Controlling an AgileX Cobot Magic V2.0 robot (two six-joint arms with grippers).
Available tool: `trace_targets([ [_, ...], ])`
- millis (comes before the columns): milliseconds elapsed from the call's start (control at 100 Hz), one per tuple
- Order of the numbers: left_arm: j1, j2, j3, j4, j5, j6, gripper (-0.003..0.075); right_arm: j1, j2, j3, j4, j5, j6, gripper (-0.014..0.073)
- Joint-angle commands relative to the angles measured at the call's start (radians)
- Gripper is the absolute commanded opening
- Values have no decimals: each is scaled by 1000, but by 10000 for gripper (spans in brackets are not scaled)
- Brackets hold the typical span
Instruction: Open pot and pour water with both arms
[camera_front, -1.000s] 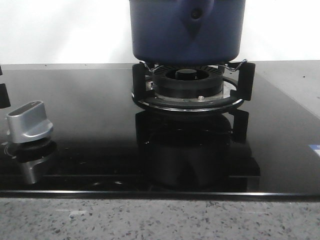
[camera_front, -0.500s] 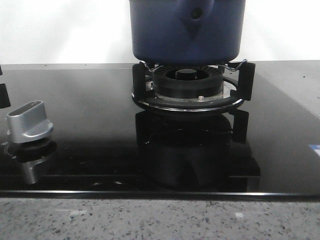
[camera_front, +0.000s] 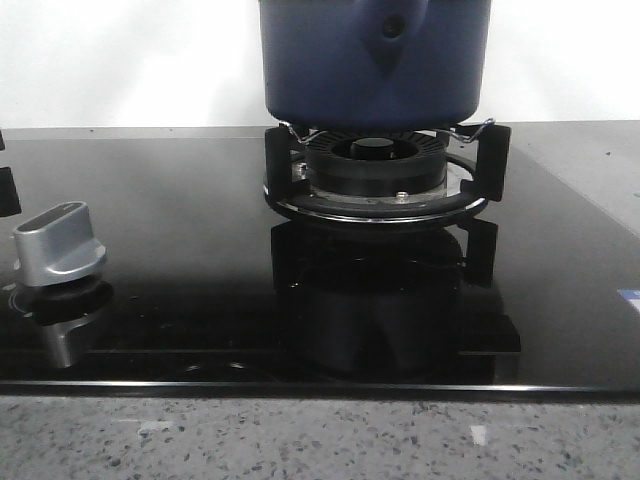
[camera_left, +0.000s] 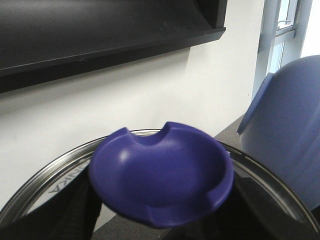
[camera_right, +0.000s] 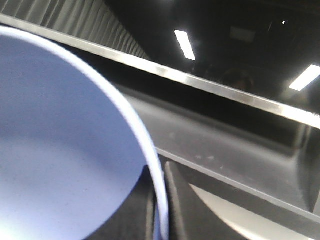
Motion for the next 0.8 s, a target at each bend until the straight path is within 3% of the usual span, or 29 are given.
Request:
trace_targets([
  [0, 3, -52, -39, -93, 4, -13, 221, 0, -46, -24, 0, -67, -6, -47],
  [660, 3, -52, -39, -93, 4, -13, 221, 0, -47, -26, 0, -36, -6, -47],
  [790, 3, -52, -39, -93, 4, -13, 221, 0, -47, -40, 49, -1, -6, -47],
])
